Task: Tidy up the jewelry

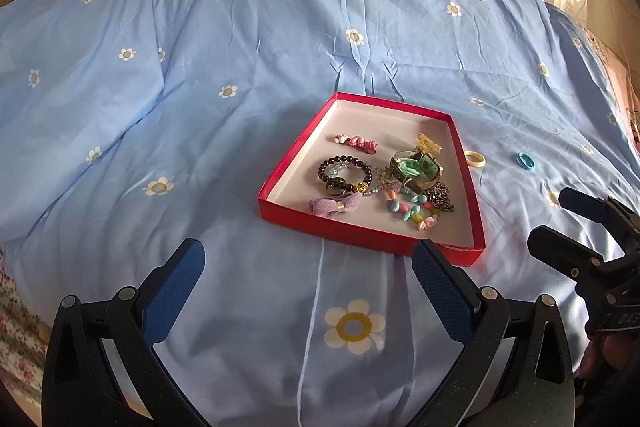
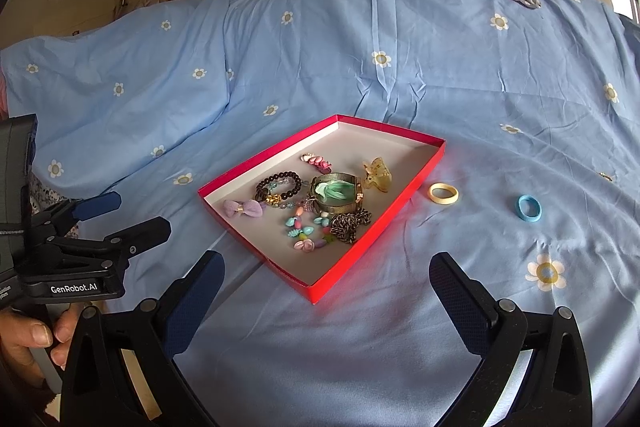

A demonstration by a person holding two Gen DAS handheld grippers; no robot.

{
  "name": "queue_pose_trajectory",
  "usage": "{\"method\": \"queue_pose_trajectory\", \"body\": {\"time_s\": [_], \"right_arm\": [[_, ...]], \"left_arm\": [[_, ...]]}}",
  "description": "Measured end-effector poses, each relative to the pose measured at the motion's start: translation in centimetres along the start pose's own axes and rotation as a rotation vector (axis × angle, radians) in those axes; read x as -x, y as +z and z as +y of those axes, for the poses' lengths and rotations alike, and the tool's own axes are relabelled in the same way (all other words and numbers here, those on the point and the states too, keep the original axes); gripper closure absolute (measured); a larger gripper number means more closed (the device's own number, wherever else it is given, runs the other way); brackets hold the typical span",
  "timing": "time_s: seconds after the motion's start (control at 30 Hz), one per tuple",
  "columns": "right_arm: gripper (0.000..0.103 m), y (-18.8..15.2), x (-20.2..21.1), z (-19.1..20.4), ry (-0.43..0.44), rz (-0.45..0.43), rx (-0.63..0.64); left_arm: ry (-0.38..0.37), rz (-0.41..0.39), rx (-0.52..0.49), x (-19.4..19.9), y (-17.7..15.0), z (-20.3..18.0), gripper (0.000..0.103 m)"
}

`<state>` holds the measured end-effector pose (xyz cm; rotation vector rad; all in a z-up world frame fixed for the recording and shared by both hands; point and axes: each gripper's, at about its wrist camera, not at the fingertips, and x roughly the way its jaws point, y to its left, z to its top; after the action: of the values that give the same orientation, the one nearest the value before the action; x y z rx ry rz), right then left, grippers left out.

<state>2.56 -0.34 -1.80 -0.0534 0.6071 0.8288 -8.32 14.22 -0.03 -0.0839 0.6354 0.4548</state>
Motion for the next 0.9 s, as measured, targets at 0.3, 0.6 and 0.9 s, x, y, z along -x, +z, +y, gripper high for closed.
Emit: {"method": "queue_pose_trajectory", "body": {"time_s": [0.3,0.6,0.9], "right_arm": [[0.0,0.01,0.03,0.02,0.0,-0.001,0.002],[0.0,0.16,0.18,0.17,-0.001,-0.003,0.012],[0.0,0.11,0.23,0.1,-0.002,0.0,0.012]], "left_arm": [[0.0,0.001,0.001,-0.14,-0.12,0.06,0.0],[-0.002,-0.002,0.003,-0.17,-0.12,0.17,0.0],[-0.005,0.005,0.001,-0.34,-0.15,0.1,0.0]]}}
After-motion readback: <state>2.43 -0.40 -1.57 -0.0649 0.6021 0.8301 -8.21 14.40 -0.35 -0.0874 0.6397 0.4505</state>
